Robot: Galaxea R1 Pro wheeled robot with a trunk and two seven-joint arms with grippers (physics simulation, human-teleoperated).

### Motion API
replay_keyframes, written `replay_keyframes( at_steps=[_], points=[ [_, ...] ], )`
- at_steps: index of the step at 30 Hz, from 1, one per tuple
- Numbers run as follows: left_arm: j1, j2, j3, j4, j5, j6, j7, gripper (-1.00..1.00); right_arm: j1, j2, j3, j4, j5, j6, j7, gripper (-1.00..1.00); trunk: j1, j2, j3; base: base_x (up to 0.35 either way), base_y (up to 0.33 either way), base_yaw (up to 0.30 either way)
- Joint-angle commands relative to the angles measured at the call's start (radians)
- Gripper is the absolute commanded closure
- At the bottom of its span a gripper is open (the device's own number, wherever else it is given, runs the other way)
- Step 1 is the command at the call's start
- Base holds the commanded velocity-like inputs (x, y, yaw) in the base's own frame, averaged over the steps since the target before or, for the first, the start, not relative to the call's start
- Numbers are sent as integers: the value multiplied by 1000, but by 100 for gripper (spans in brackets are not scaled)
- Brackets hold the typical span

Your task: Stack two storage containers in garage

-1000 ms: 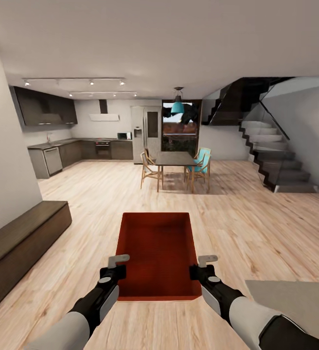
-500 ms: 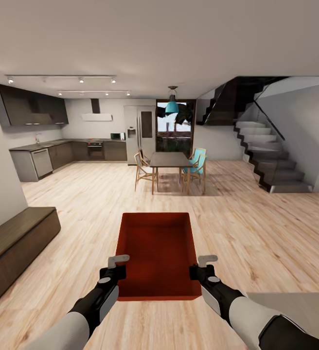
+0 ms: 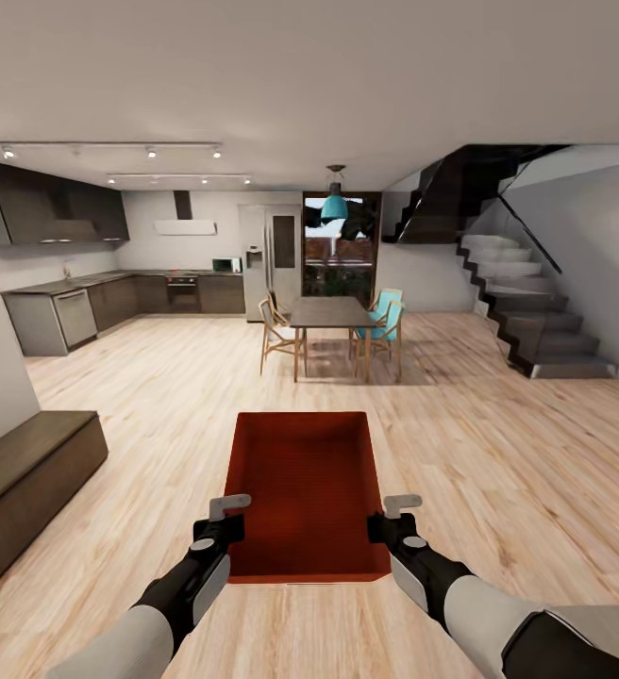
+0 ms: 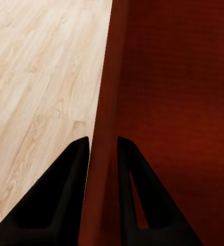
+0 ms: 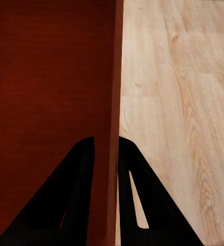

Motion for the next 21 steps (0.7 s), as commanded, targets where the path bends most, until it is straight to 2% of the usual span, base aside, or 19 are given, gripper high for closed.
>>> replay_keyframes(
  at_steps=[1, 13, 21],
  points=[
    [0, -1, -12, -3, -12, -13, 26, 100, -1, 9, -16, 5, -25, -7, -28, 100, 1, -1, 0, 319, 0, 0],
    [0, -1, -11, 6, -12, -4, 25, 100, -1, 9, -16, 5, -25, -7, -29, 100, 1, -1, 0, 321, 0, -9],
    [0, -1, -11, 4, -12, -4, 26, 100, -1, 9, -16, 7, -26, -6, -28, 100, 1, -1, 0, 322, 0, -184]
  ],
)
